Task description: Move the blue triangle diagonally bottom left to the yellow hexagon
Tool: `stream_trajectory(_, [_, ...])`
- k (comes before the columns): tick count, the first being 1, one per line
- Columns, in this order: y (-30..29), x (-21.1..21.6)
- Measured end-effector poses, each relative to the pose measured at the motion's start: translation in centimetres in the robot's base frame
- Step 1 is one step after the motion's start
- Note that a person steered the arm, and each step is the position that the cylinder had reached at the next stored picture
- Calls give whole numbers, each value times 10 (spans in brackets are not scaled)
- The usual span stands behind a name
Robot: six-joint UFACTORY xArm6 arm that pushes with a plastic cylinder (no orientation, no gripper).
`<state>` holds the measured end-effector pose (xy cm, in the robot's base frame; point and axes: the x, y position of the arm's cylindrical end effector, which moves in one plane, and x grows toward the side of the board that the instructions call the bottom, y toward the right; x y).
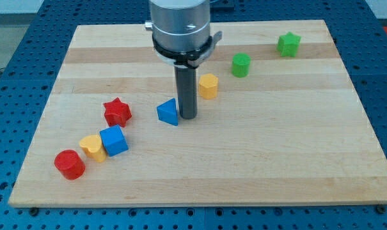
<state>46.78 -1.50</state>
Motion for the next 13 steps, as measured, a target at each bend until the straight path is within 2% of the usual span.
stream_trajectory(1, [45,40])
stream_trajectory(2, [18,78])
stream_trajectory(3, [-71,89])
stream_trajectory(4, [-95,91])
stream_trajectory(6, [-89,21])
stream_trajectory(8, [-63,-4])
stream_trajectory(11, [-46,-11])
stream_trajectory(13, [-116,-15])
